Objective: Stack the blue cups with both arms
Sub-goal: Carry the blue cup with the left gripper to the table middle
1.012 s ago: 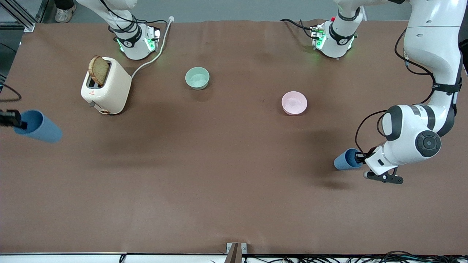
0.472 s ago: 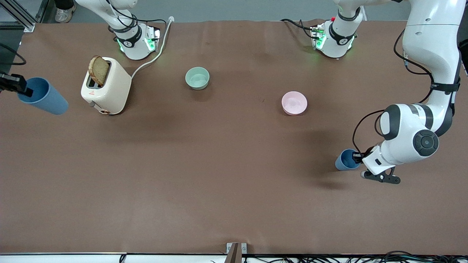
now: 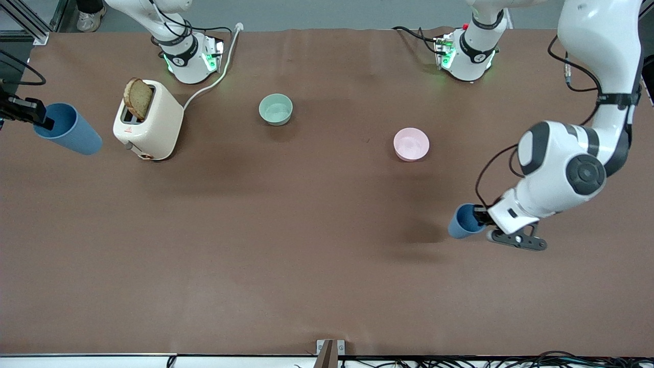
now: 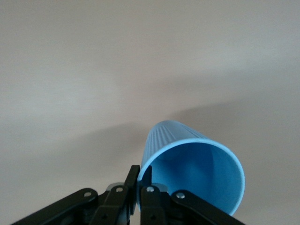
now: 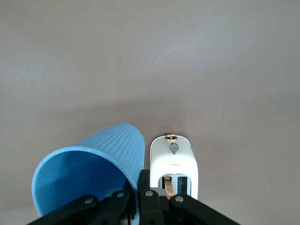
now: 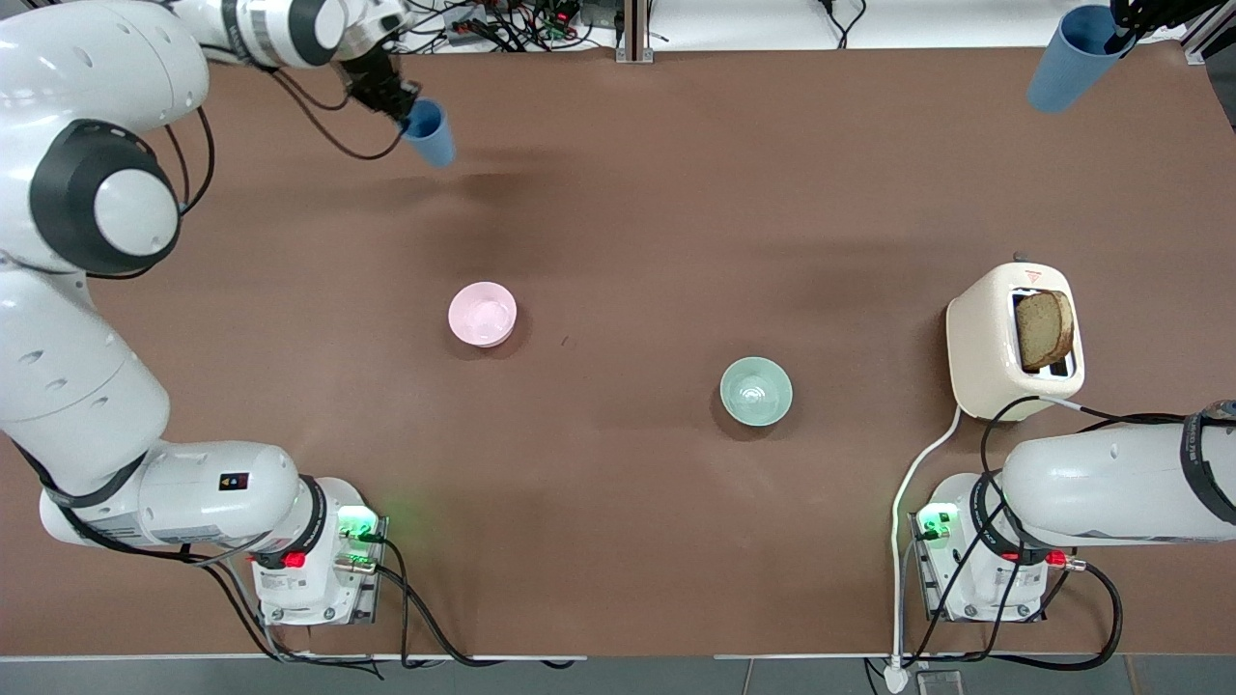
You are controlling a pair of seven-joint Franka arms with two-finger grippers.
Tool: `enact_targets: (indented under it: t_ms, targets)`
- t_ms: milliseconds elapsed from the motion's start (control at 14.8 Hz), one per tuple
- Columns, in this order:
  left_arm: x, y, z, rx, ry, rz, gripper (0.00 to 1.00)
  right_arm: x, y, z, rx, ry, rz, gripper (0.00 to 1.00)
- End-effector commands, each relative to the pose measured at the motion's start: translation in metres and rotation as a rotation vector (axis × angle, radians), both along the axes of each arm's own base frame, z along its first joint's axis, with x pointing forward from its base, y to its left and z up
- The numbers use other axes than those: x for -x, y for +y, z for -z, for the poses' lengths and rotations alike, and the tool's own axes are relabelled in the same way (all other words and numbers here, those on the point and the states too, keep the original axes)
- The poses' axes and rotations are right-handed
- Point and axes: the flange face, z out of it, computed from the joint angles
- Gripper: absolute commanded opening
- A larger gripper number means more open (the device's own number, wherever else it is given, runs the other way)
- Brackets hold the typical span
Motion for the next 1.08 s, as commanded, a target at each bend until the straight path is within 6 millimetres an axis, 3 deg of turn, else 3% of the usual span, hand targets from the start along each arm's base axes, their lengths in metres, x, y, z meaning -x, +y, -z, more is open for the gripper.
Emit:
enact_targets:
  t_ms: [0, 405, 675, 810, 1012]
  targets:
    - [0.027, -0.069, -0.013, 0.041, 0.034, -0.118, 0.00, 0.006, -0.005, -0.007, 0.001, -0.029, 0.025, 0.05]
    - [0.094, -0.212, 0.009, 0.074, 0.136, -0.295, 0.01, 0.004, -0.002, -0.012, -0.004, -0.035, 0.021, 0.05]
    - [0.130, -0.290, 0.046, 0.106, 0.157, -0.370, 0.01, 0.004, -0.002, -0.012, -0.004, -0.035, 0.021, 0.05]
    - [0.143, -0.310, 0.067, 0.102, 0.148, -0.402, 0.01, 0.003, -0.002, -0.012, -0.003, -0.038, 0.021, 0.05]
    - [0.142, -0.311, 0.093, 0.070, 0.154, -0.411, 0.07, 0.003, -0.002, -0.012, -0.006, -0.041, 0.021, 0.05]
